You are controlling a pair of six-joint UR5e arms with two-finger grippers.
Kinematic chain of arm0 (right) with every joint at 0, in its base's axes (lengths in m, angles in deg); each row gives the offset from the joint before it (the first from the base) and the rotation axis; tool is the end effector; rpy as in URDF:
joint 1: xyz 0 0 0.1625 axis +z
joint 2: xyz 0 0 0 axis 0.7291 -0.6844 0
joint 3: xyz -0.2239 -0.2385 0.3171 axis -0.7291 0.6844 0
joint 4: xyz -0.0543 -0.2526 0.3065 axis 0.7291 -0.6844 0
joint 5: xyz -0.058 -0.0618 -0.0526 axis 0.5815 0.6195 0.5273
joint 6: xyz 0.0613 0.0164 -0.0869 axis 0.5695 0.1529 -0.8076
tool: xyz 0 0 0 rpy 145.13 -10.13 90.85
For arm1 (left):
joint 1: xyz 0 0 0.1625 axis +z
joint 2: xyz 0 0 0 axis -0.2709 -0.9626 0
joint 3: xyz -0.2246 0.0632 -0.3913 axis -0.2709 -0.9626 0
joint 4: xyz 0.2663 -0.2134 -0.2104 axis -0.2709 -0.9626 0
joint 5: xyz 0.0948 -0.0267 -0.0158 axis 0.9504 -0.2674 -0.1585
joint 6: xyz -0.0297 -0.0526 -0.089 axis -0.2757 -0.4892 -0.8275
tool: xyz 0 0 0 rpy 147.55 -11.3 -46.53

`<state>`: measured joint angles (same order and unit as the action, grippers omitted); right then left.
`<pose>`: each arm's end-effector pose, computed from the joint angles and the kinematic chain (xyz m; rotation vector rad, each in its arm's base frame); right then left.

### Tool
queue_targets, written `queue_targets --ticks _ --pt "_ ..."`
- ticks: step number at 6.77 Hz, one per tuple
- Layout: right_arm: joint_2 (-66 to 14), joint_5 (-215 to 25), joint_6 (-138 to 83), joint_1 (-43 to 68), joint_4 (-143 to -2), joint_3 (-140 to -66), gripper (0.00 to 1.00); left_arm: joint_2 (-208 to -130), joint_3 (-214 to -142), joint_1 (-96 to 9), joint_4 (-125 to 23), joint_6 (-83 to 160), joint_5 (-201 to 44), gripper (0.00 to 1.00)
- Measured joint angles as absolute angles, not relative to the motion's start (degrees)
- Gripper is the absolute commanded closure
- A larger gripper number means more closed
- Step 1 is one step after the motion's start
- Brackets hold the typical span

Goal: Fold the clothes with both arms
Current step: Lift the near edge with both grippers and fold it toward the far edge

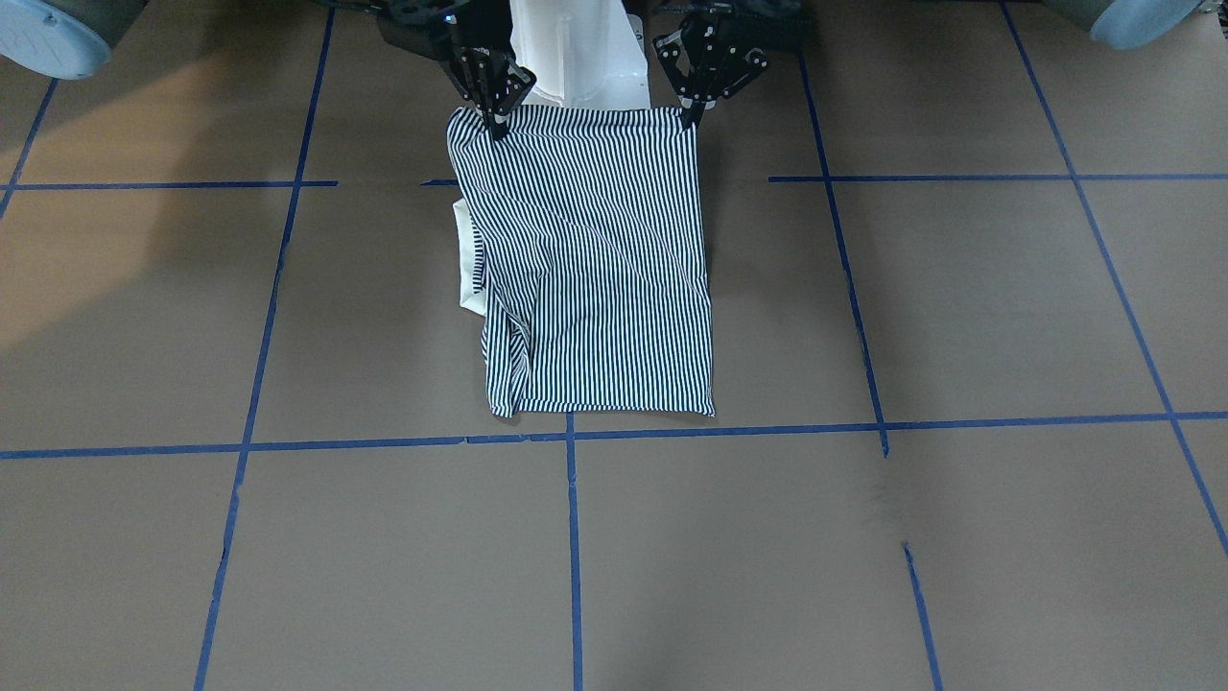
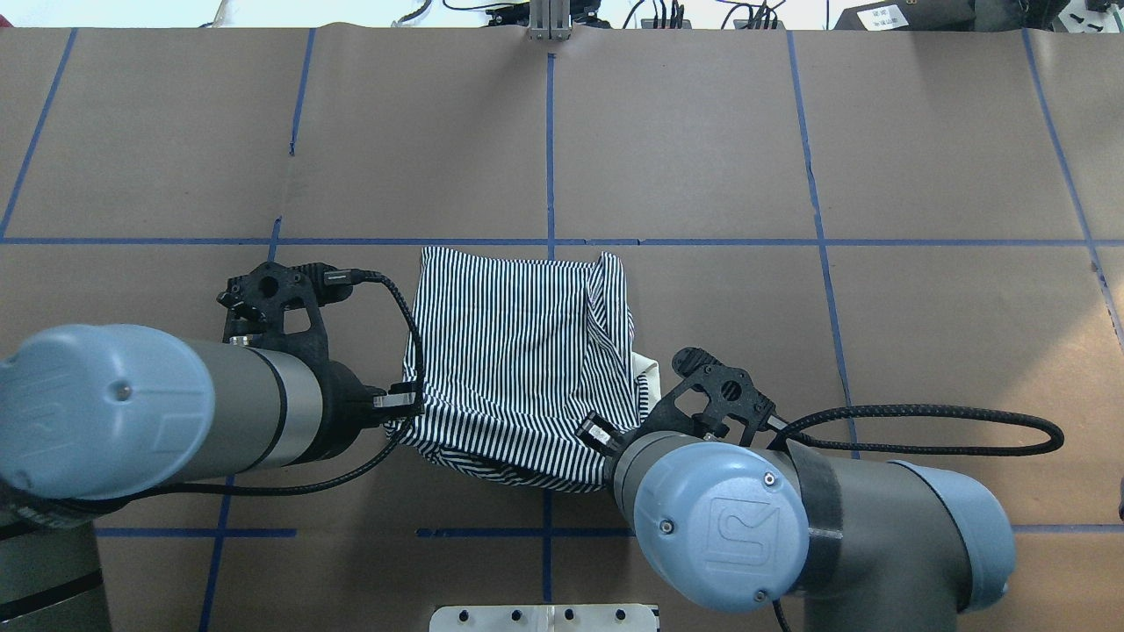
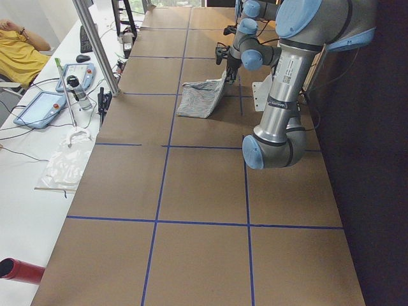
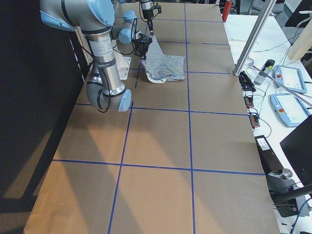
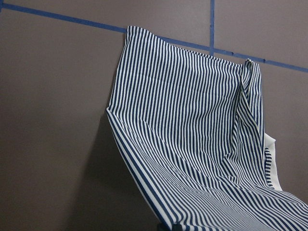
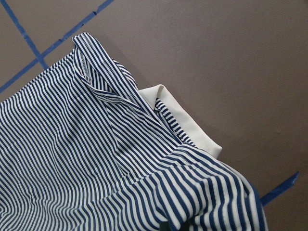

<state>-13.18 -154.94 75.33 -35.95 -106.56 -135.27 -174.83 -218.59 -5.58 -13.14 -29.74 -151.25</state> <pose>-0.4973 -0.2444 0.1945 -0.0194 -0.8522 0.7090 0.4094 -0.2940 0.2027 0.1713 0.9602 -0.1915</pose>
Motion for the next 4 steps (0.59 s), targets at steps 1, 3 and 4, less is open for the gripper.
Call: queue_targets --ticks 1,3,4 --pt "-11.92 -154.52 73.56 -33.99 -106.64 -133.43 1.0 -176.41 -215.55 -7.3 -13.01 -27.28 -151.17 1.0" --pt "-8.98 -154.44 71.44 -28.73 -101.78 -125.49 1.0 -180.15 -208.75 -11.77 -13.69 -23.8 -151.13 1.0" --pt "-7.42 -154.49 70.68 -26.27 -96.98 -119.36 1.0 -181.11 -205.71 -13.85 -15.2 -22.35 -151.12 1.0"
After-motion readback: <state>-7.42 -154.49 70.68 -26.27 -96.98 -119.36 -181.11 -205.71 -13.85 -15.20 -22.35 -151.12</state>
